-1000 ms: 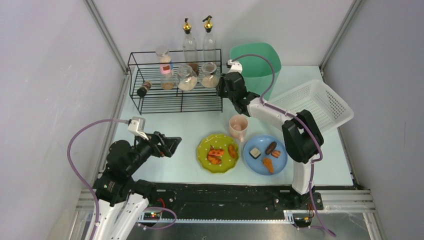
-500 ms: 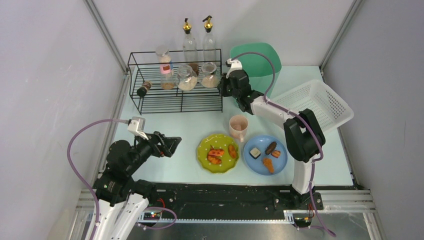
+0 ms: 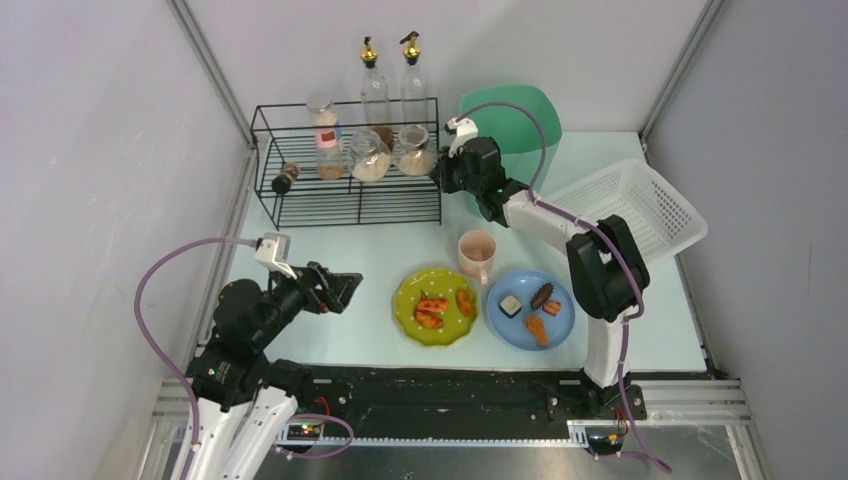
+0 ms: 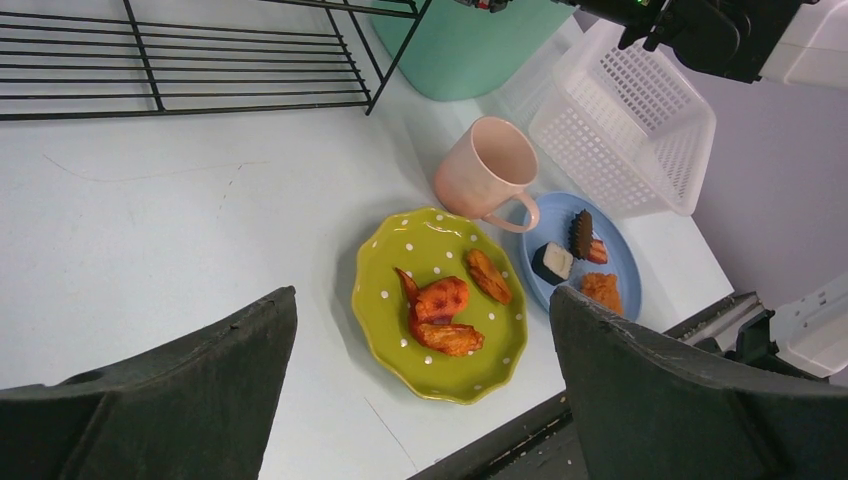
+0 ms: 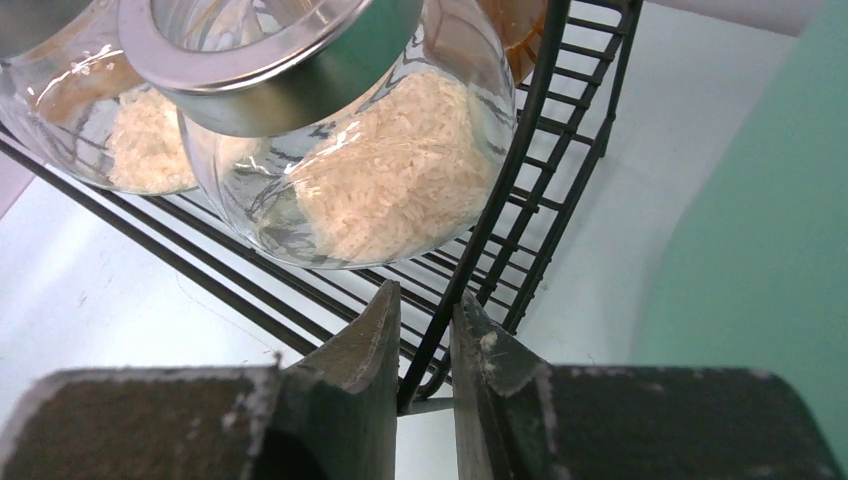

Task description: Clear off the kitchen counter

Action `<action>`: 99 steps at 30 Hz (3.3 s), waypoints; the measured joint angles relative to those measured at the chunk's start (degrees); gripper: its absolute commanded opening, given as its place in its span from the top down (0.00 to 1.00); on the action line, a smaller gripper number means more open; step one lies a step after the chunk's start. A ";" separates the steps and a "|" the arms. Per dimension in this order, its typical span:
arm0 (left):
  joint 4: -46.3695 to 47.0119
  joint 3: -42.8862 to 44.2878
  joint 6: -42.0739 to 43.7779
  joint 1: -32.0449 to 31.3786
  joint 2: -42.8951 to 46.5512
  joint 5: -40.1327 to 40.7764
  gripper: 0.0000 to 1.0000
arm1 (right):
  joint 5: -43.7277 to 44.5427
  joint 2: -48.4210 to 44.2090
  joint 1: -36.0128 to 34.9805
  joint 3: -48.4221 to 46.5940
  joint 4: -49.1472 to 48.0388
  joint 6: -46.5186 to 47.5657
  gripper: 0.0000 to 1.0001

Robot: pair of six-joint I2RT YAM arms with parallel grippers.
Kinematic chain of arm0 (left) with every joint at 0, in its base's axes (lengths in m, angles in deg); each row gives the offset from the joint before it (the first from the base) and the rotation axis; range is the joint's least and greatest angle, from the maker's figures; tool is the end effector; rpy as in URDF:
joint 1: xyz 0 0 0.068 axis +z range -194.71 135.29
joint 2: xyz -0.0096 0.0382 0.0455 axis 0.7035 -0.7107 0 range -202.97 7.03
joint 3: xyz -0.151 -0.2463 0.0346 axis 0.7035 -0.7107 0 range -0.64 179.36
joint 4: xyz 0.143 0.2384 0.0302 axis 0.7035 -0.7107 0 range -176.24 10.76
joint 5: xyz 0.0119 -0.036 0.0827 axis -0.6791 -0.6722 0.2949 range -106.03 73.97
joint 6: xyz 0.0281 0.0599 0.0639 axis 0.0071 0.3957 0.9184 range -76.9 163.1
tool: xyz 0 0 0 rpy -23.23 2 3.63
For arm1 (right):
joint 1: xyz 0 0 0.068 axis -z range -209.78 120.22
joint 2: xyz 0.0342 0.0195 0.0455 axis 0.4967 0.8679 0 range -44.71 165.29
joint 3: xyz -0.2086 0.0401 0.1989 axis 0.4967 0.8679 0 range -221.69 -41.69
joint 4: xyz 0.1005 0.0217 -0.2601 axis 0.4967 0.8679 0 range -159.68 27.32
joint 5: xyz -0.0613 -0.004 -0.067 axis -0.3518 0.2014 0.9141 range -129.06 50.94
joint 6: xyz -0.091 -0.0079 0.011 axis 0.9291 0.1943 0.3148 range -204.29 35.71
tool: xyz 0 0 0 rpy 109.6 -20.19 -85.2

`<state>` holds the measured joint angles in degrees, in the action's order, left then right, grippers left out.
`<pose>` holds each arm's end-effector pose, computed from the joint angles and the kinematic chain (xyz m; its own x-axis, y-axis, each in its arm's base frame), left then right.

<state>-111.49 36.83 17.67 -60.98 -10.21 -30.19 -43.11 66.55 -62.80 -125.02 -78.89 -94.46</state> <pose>0.1172 -0.0553 0.3129 -0.3958 -0.3183 -0.8614 0.3669 0.8051 -0.4660 0.4432 0.2949 0.2560 -0.3708 -0.0308 -0.9282 -0.5427 0.8183 0.1896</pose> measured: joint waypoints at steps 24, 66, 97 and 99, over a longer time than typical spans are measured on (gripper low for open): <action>0.00 -0.02 0.02 0.46 -0.37 0.00 0.00 | -4.42 5.95 -4.48 -7.04 -0.79 -0.55 0.66; 0.00 -0.02 0.00 0.92 -0.98 0.02 0.02 | 20.15 -20.22 -14.75 8.52 19.26 1.62 0.00; -0.04 -0.02 0.00 0.94 -1.46 0.42 0.02 | 16.59 -24.26 2.49 0.15 19.93 9.62 0.01; -0.04 -0.02 0.00 0.94 -1.42 0.44 0.02 | 15.91 -21.62 2.78 -2.08 20.39 10.82 0.01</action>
<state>-111.53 36.81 17.67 -60.04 -11.63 -29.75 -27.20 44.93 -60.02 -127.10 -58.50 -83.64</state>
